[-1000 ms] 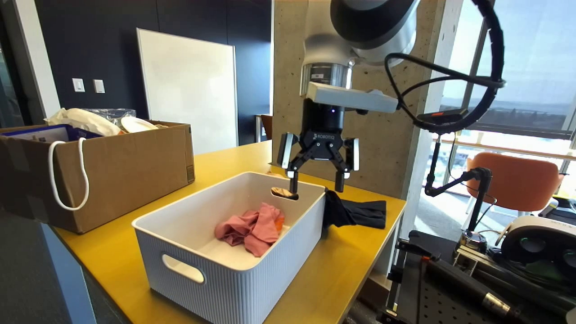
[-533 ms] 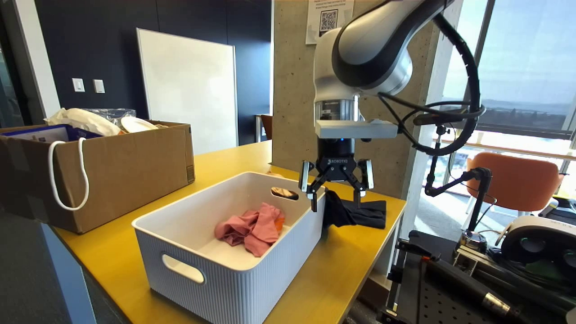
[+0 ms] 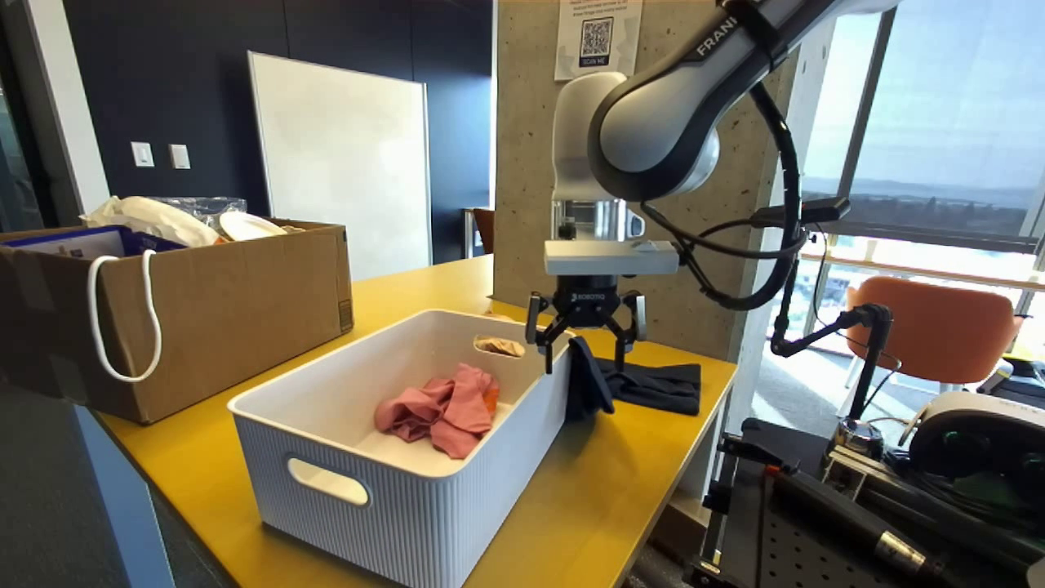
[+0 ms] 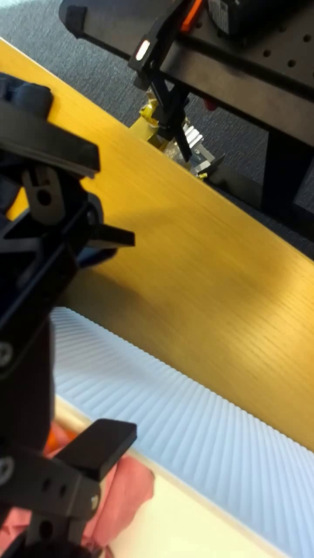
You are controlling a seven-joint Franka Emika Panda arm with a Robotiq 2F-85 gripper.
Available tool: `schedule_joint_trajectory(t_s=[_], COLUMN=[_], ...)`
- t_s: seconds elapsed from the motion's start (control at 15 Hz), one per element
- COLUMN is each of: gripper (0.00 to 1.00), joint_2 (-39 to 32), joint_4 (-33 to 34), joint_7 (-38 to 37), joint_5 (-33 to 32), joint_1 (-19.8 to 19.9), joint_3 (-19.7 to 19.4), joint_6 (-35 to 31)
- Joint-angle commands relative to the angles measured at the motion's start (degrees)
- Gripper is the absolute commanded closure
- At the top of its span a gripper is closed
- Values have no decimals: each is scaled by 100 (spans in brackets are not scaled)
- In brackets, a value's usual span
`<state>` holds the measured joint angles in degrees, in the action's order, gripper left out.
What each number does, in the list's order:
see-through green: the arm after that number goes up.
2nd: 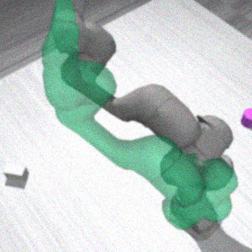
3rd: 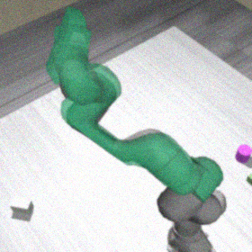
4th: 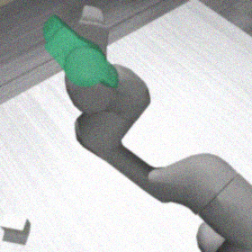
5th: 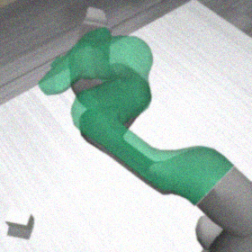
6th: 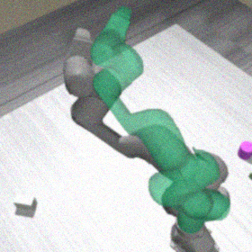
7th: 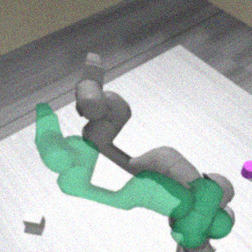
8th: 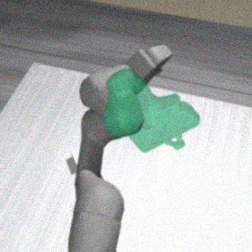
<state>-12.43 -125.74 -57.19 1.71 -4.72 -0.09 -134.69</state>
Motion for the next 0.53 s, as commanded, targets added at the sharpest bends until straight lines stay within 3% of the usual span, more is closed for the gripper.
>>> schedule_joint_trajectory(t_s=[0.0,0.47], gripper=[0,0], joint_2=[170,-370], joint_4=[137,607], joint_7=[-53,49], joint_5=[110,239], joint_1=[-95,-152], joint_3=[52,125], joint_6=[-164,-338])
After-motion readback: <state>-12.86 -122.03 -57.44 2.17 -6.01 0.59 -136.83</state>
